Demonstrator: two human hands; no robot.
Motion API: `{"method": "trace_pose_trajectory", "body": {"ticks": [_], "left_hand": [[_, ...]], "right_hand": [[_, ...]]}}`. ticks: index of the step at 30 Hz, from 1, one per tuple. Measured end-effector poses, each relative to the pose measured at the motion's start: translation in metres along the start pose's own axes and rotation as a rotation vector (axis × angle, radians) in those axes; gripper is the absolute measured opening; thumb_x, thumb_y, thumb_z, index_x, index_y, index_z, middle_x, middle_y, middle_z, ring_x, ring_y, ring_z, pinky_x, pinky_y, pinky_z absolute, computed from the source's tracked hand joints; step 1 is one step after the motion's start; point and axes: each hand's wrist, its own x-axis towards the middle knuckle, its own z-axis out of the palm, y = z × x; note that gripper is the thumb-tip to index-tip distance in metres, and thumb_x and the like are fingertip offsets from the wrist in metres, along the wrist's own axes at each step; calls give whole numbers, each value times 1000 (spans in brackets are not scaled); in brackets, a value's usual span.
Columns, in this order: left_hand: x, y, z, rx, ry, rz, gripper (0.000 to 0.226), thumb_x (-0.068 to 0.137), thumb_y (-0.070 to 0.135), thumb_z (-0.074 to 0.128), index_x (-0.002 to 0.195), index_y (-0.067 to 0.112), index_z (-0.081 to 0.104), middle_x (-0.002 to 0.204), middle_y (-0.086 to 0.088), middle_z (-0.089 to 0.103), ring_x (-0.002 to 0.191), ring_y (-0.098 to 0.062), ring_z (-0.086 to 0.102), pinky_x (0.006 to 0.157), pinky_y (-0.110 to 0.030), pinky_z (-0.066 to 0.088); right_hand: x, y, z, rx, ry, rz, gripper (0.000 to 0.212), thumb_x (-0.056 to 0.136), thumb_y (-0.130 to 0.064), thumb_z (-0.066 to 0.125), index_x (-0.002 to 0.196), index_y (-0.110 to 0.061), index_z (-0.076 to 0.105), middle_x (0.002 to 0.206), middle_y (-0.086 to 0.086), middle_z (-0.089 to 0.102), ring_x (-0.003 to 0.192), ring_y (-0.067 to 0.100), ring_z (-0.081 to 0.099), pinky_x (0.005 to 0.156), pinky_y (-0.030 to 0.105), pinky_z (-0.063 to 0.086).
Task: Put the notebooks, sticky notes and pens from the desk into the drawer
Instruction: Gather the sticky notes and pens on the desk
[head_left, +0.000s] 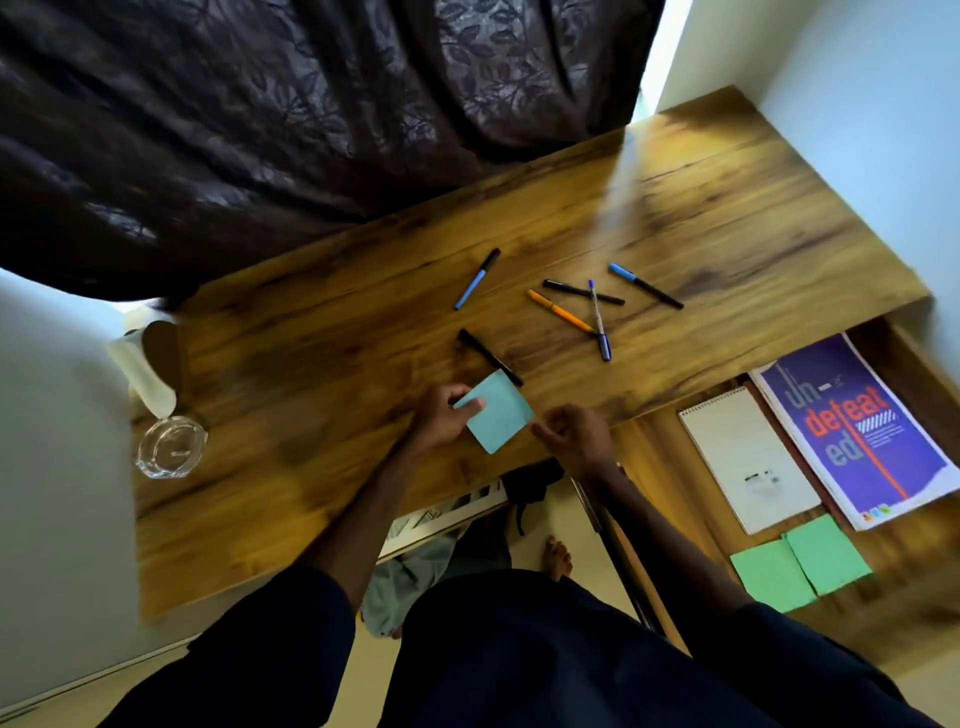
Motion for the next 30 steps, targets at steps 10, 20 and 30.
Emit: {"method": "trace_pose_trajectory", "body": {"ticks": [10, 20, 30], "left_hand": [[-33, 55, 99, -196, -197, 12, 28, 92, 34, 70, 111, 12, 70, 82, 0, 70, 59, -10, 60, 50, -23, 51], [-65, 80, 225, 254, -511, 269, 19, 91, 16, 63, 108, 14, 72, 92, 2, 69, 81, -13, 65, 74, -27, 54], [-82, 56, 270, 481, -598, 316, 22, 95, 18, 60, 115, 12, 67, 110, -3, 67, 98, -19, 66, 86, -38, 57]], "right_hand": [[-58, 47, -69, 723, 143, 306, 20, 97, -16, 65, 109, -2, 71, 92, 10, 73, 75, 18, 66, 64, 30, 53], [-159, 196, -80, 555, 657, 776, 14, 83, -7, 66, 87, 4, 72, 73, 16, 65, 62, 26, 59, 58, 45, 53], [-200, 240, -69, 182, 518, 971, 45, 92, -16, 65, 132, 0, 52, 134, 19, 58, 122, 36, 57, 95, 35, 48]]}}
